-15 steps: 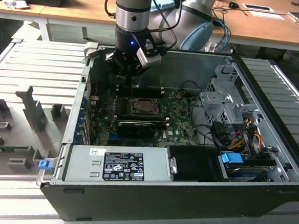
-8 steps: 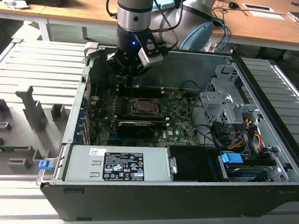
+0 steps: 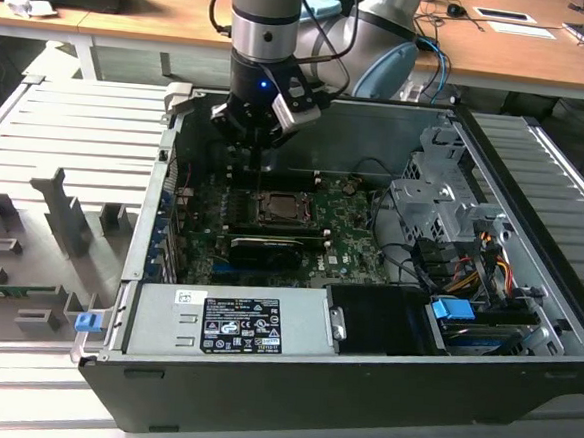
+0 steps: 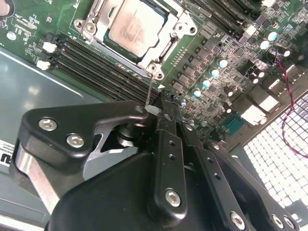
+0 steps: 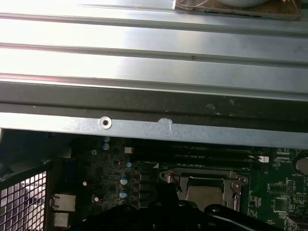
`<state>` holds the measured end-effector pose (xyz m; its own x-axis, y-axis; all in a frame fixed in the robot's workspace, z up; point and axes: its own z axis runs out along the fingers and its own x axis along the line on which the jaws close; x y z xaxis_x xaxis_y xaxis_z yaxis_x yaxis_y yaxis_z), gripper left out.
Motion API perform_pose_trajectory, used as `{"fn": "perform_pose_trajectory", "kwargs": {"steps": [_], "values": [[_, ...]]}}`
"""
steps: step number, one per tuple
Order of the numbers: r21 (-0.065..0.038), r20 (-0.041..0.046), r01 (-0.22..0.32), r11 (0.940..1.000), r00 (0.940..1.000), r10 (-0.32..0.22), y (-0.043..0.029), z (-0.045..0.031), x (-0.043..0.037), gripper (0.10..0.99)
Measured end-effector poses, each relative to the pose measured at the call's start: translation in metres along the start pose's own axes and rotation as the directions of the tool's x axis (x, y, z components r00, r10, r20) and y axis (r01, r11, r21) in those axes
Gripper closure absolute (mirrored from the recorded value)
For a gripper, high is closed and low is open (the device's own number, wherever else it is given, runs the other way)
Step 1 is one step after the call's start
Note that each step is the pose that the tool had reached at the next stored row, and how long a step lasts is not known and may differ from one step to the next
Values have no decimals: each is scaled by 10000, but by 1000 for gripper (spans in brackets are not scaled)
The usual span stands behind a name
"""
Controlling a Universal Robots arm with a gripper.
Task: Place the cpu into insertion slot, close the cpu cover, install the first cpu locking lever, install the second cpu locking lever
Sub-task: 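Install the first cpu locking lever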
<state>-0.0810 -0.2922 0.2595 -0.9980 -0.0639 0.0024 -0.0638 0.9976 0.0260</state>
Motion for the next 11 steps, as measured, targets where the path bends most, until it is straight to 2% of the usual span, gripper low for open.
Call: {"fn": "perform_pose_trajectory", "kwargs": {"steps": [11], "values": [[0, 0, -1, 10000, 10000, 1, -3, 0, -42, 980]]}}
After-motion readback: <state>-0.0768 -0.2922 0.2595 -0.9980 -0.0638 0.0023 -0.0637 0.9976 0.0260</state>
